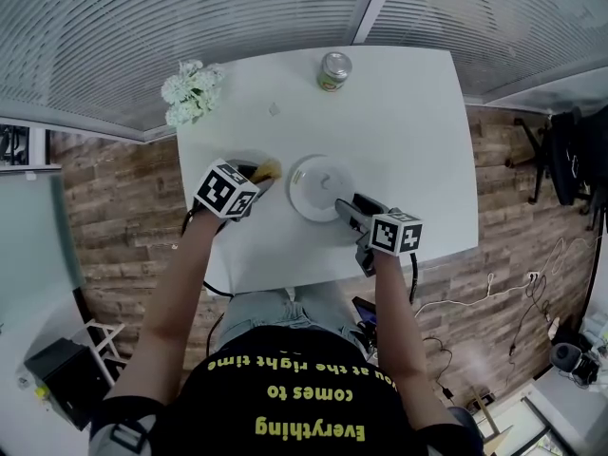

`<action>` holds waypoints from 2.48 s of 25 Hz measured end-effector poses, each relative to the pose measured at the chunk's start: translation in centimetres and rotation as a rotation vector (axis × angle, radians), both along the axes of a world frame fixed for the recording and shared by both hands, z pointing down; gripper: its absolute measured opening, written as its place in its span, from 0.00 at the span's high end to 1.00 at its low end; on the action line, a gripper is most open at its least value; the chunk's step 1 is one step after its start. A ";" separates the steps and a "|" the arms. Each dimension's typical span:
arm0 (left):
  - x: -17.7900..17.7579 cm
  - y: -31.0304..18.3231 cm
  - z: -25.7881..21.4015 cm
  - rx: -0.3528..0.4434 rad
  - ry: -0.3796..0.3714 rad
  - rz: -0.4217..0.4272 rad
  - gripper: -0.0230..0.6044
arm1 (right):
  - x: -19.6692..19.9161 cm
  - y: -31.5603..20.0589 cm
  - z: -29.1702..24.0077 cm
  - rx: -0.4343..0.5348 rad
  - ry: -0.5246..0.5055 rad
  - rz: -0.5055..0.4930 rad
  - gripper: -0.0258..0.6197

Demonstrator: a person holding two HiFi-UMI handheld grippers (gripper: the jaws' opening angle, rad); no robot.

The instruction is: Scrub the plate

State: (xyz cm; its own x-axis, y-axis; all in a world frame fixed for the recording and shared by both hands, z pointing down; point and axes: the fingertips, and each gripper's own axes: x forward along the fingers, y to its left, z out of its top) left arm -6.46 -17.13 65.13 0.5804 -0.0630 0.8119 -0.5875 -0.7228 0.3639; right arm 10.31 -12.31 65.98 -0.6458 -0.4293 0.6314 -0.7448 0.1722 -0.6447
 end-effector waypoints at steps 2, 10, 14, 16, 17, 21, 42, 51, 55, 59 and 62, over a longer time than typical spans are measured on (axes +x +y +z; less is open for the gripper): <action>0.6 0.4 0.1 -0.045 0.005 -0.034 0.80 | 0.0 -0.2 0.0 -0.011 -0.004 -0.004 0.58; 2.4 1.1 0.9 -0.124 0.006 -0.155 0.80 | 0.1 -0.4 0.0 -0.043 -0.028 -0.017 0.60; 2.6 1.3 1.4 -0.130 -0.005 -0.174 0.80 | 0.1 -0.8 0.2 -0.046 -0.045 -0.005 0.61; 2.6 1.2 1.5 -0.130 0.004 -0.191 0.81 | -0.1 -1.1 0.2 -0.057 -0.089 0.011 0.62; 2.6 1.2 1.5 -0.133 0.010 -0.199 0.81 | -0.3 -1.2 0.1 -0.068 -0.112 0.012 0.65; 2.6 1.2 1.5 -0.143 0.012 -0.197 0.81 | -1.4 -1.2 -0.3 -0.094 -0.176 -0.051 0.63; 2.9 1.6 1.6 -0.088 -0.035 -0.120 0.83 | -3.6 -1.5 -1.5 -0.136 -0.432 -0.067 0.88; 2.5 1.8 1.0 -0.037 0.010 -0.159 0.84 | -3.1 -1.7 -1.4 -0.074 -0.351 -0.022 0.93; 2.1 1.7 0.1 0.005 0.018 -0.176 0.84 | -2.9 -1.7 -1.6 -0.039 -0.302 -0.017 0.94; 1.7 1.1 -1.6 0.081 0.053 -0.212 0.84 | -2.3 -2.3 -1.8 0.011 -0.253 0.004 0.94; 1.6 1.0 -3.1 0.119 0.078 -0.231 0.85 | -1.8 -2.4 -2.5 0.037 -0.246 0.021 0.94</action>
